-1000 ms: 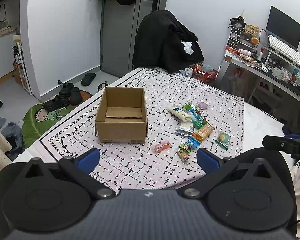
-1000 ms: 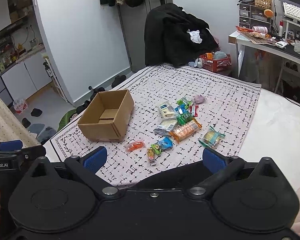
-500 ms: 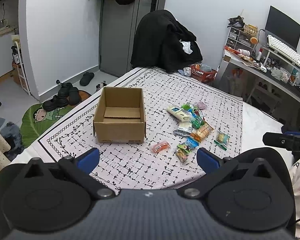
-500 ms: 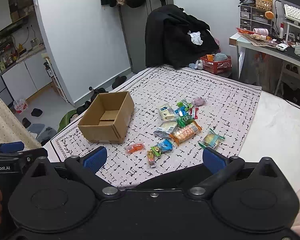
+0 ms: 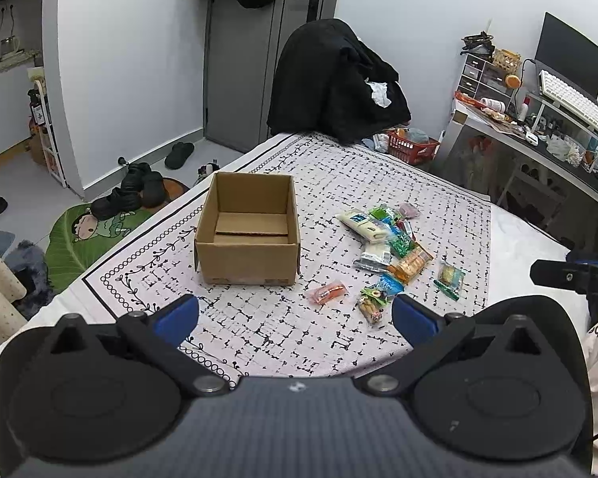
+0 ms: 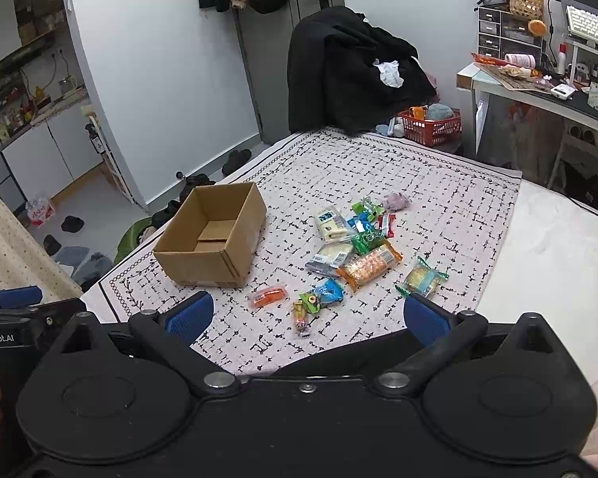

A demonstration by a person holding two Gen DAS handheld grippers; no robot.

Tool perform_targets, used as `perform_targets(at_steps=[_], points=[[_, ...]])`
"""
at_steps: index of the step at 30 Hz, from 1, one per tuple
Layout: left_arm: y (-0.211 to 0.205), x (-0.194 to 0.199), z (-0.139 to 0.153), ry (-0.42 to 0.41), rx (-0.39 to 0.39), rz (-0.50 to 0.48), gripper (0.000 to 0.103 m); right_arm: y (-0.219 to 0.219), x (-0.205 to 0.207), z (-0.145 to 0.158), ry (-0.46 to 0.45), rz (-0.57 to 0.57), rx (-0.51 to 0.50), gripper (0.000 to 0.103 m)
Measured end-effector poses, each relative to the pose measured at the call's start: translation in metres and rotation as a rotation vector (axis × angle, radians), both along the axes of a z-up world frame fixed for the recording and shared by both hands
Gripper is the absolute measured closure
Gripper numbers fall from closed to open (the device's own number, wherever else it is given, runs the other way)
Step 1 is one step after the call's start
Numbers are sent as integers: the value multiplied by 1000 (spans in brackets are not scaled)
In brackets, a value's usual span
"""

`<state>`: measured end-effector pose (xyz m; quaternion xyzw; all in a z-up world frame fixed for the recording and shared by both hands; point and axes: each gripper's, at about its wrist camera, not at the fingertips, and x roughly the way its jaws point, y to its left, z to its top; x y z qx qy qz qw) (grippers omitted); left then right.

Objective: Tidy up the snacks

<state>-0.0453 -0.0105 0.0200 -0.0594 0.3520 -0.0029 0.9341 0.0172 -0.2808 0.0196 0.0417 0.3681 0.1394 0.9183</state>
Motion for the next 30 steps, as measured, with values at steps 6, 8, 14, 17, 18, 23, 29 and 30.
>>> perform_targets(at_steps=[6,8,14,17,18,23,29,30], points=[[1,1,2,-5,3,5,0,-1,3,0,3,7,7,0],[1,2,2,-7,3,2,0,-1,3,1,4,5,8,0],[1,3,2,-6,5,1,0,-2,6,-1,8,0,12,0],[0,6,3,-7,10,-5,0,-2,7,-3,12,-2,12,0],[0,6,2,-7,11,-7,0,-3,8,-3,14,-4,14,0],[-3,12,3,-6,12,3,0,-6,13,-7,20,-8,23,0],[-8,21,1,2,12,12,0,-13,23,-15,37,-25,32,0],[-9,23,0,4,13,13,0,-14,25,-17,41,-28,34,0]])
